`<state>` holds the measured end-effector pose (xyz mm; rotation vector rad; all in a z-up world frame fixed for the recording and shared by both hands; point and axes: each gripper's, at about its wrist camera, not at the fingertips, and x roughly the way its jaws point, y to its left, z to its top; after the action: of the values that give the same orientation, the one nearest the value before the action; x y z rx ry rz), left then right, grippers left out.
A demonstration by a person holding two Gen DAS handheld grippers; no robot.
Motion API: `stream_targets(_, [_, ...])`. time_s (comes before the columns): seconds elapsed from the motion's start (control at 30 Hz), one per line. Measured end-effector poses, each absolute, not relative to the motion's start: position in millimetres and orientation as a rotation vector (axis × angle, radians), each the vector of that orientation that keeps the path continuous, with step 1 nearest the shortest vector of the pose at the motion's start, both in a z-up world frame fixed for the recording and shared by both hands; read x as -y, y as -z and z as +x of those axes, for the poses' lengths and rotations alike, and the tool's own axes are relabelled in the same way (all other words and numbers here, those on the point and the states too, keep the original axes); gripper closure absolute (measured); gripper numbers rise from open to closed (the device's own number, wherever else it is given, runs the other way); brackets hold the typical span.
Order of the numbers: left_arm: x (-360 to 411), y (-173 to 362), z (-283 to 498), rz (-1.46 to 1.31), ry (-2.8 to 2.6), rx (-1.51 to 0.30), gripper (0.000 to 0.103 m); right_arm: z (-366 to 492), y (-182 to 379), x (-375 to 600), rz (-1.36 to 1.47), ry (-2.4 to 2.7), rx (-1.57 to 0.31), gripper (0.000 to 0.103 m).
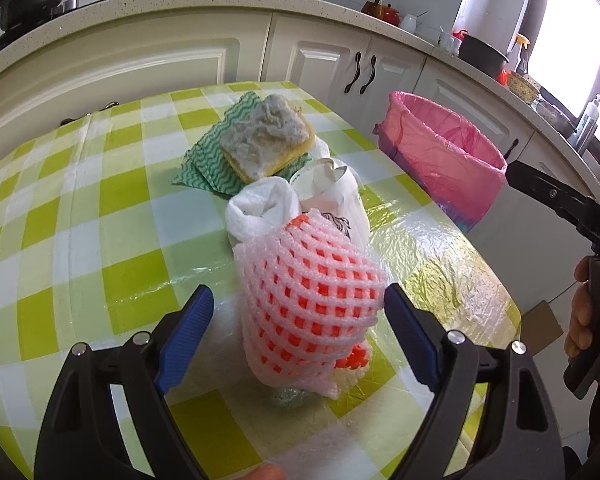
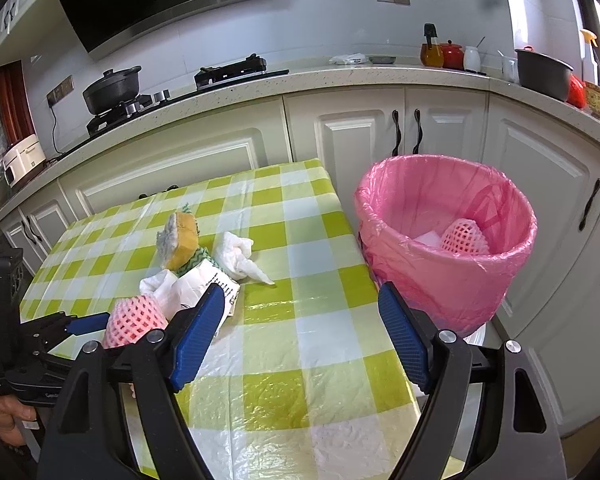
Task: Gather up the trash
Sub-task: 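Grasp the pink foam net with the left tool while the right tool grasps the white paper cup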
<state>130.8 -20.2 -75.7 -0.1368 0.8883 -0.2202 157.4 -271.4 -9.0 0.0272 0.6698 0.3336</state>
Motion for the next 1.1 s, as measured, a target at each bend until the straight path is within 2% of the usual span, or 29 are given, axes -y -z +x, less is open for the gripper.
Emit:
stream_targets(0.07, [20.3, 78.6, 132.4, -0.143, 0.230, -0.899, 0.020, 158.6, 9.8, 268.0, 0.027, -0.339, -0.672, 0.028])
stream_targets(0.1, [20.4, 79.8, 132.9, -0.144, 0.235, -0.904, 0.030, 159.6, 9.9, 266.1, 0.027, -0.344, -0.674, 0.028])
stream_targets(0.17, [19.5, 81.1, 133.2, -0.149, 0.242, -0.911, 0.039, 161.5, 10.2, 262.0, 0.023, -0.353, -0.676, 0.028])
stream_targets(0.4, [14.3, 73.3, 129.6, -0.148, 0.260, -0.904, 0.051, 169.7, 10.4, 238.9, 0.006, -0.402, -0.678, 0.028])
stream_targets(1.1, [7.1, 68.3, 127.9, -0.128, 0.265, -0.895, 0.055, 223.1, 56.7, 164.9, 0.065, -0.500, -0.889, 0.028])
